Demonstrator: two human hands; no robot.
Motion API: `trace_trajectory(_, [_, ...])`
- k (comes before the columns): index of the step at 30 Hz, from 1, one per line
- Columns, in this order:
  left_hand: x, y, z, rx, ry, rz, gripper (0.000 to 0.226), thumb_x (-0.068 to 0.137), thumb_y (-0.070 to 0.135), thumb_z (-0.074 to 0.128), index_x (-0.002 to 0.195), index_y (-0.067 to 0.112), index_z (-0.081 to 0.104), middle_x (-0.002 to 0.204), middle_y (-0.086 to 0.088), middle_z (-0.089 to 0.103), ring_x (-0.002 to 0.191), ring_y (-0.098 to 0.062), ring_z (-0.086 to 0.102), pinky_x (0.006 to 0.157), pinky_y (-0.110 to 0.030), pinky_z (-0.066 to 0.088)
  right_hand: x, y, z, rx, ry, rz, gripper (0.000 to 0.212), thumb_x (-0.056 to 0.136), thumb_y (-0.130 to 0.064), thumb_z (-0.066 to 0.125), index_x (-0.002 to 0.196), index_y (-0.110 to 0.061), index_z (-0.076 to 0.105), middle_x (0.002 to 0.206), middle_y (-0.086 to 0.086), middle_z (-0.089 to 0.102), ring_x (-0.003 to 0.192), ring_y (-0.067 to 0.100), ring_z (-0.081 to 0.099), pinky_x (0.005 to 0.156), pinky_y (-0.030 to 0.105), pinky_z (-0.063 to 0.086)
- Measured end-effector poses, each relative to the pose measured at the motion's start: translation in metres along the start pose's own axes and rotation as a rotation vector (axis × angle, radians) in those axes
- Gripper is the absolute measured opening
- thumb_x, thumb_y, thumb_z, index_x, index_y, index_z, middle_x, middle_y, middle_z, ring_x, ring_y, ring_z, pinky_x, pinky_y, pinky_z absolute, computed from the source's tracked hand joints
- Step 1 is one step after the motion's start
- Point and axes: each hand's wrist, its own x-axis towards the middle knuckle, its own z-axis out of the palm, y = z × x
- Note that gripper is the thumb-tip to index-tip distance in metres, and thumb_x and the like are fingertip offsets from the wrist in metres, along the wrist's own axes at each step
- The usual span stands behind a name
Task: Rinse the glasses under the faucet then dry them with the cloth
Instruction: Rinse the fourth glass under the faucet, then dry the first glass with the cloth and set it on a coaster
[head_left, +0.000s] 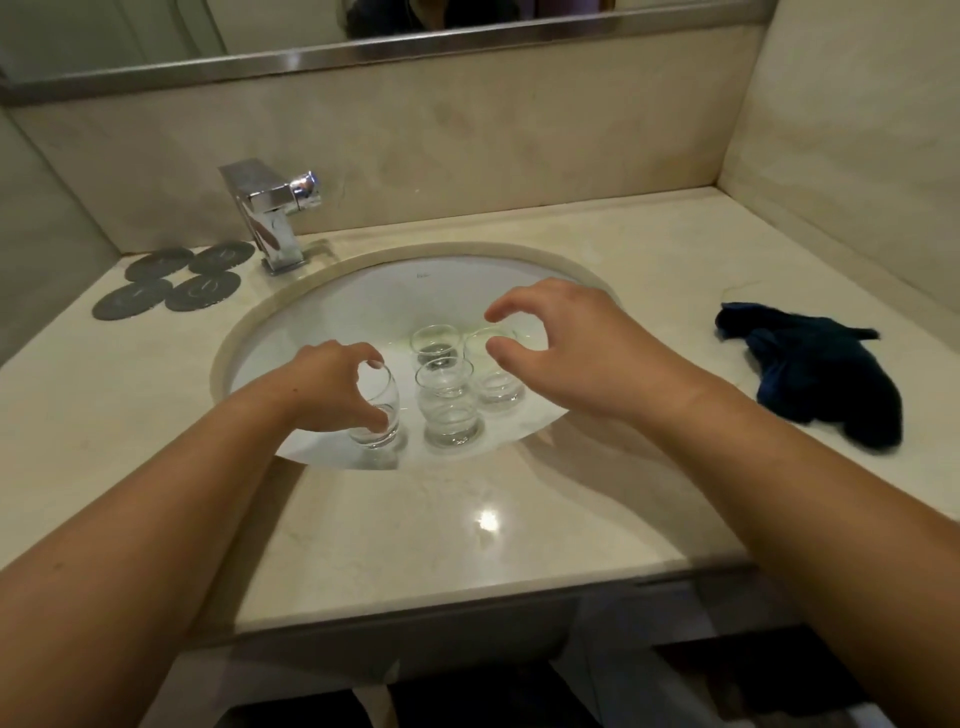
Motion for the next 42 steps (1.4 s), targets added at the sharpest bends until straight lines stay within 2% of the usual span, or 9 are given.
trace_trajectory(9, [0.004, 0.003, 0.000, -0.017, 0.020, -0.008, 0.078, 0.079, 0.050, 0.089, 0.147, 0.034, 0.053, 0.131, -0.006, 0.065, 0.115, -0.029, 0.058, 0.100, -0.045, 0.054, -0.021, 0.014, -0.024, -0.037, 0.043, 0.049, 0.036, 0.102, -0.042, 0.063, 0.137, -0.032, 0.065, 0.144, -0.009, 0.060, 0.139, 0.011, 0.049, 0.115, 0.025, 0.034])
trace_trajectory(16, [-0.022, 0.016, -0.033, -0.112, 0.272, 0.020, 0.079, 0.077, 0.044, 0.093, 0.145, 0.030, 0.057, 0.126, -0.012, 0.068, 0.110, -0.030, 0.058, 0.094, -0.044, 0.048, -0.067, 0.048, -0.057, -0.099, 0.127, 0.199, 0.036, 0.100, -0.041, 0.066, 0.135, -0.034, 0.065, 0.143, -0.010, 0.058, 0.136, 0.010, 0.049, 0.111, 0.022, 0.032])
trace_trajectory(23, [-0.041, 0.055, -0.046, -0.397, 0.451, 0.143, 0.068, 0.077, 0.044, 0.093, 0.136, 0.031, 0.061, 0.119, -0.003, 0.063, 0.105, -0.022, 0.061, 0.089, -0.040, 0.048, -0.083, 0.069, -0.070, -0.337, 0.154, 0.497, 0.058, 0.099, -0.042, 0.066, 0.153, -0.036, 0.047, 0.169, 0.010, 0.028, 0.156, 0.032, 0.019, 0.125, 0.050, 0.021])
trace_trajectory(27, [-0.038, 0.073, -0.035, -0.662, 0.381, 0.144, 0.056, 0.078, 0.042, 0.093, 0.124, 0.041, 0.061, 0.118, -0.002, 0.067, 0.101, -0.022, 0.066, 0.082, -0.037, 0.053, -0.087, 0.086, -0.074, -0.367, 0.161, 0.516, 0.051, 0.100, -0.017, 0.060, 0.148, -0.031, 0.052, 0.136, 0.015, 0.060, 0.127, 0.038, 0.049, 0.101, 0.047, 0.045])
trace_trajectory(30, [-0.037, 0.079, -0.028, -0.817, 0.308, 0.164, 0.050, 0.080, 0.039, 0.093, 0.118, 0.043, 0.062, 0.118, -0.002, 0.070, 0.101, -0.019, 0.071, 0.078, -0.033, 0.052, -0.085, 0.085, -0.086, -0.214, 0.303, 0.462, 0.043, 0.099, -0.003, 0.059, 0.133, -0.027, 0.069, 0.119, 0.008, 0.072, 0.101, 0.026, 0.063, 0.082, 0.032, 0.050])
trace_trajectory(33, [-0.034, 0.082, -0.026, -0.920, 0.242, 0.180, 0.065, 0.066, 0.050, 0.096, 0.122, 0.039, 0.066, 0.114, 0.000, 0.075, 0.093, -0.013, 0.077, 0.082, -0.033, 0.055, -0.072, 0.066, -0.094, 0.049, 0.419, 0.411, 0.030, 0.100, -0.012, 0.064, 0.114, -0.037, 0.075, 0.109, -0.010, 0.073, 0.088, 0.006, 0.068, 0.071, 0.022, 0.050])
trace_trajectory(37, [-0.023, 0.085, -0.026, -1.111, 0.170, 0.198, 0.079, 0.051, 0.058, 0.088, 0.123, 0.033, 0.070, 0.098, 0.004, 0.082, 0.085, -0.007, 0.076, 0.088, -0.036, 0.056, -0.029, 0.031, -0.077, 0.706, 0.476, 0.250, 0.028, 0.101, -0.004, 0.064, 0.111, -0.026, 0.077, 0.101, -0.002, 0.082, 0.085, 0.019, 0.078, 0.077, 0.038, 0.063])
trace_trajectory(40, [-0.014, 0.085, -0.032, -1.287, 0.135, 0.190, 0.071, 0.061, 0.049, 0.094, 0.124, 0.025, 0.071, 0.100, 0.002, 0.076, 0.086, -0.012, 0.069, 0.087, -0.033, 0.056, 0.013, 0.009, -0.055, 1.078, 0.427, 0.282, 0.025, 0.102, -0.002, 0.062, 0.116, -0.018, 0.075, 0.093, 0.010, 0.081, 0.070, 0.024, 0.074, 0.060, 0.037, 0.061])
trace_trajectory(42, [-0.013, 0.086, -0.036, -1.411, 0.124, 0.173, 0.061, 0.072, 0.042, 0.092, 0.124, 0.019, 0.070, 0.106, -0.005, 0.067, 0.086, -0.016, 0.063, 0.087, -0.033, 0.054, 0.040, 0.005, -0.038, 1.269, 0.426, 0.334, 0.024, 0.100, 0.000, 0.063, 0.116, -0.015, 0.074, 0.093, 0.014, 0.080, 0.076, 0.026, 0.075, 0.064, 0.035, 0.063])
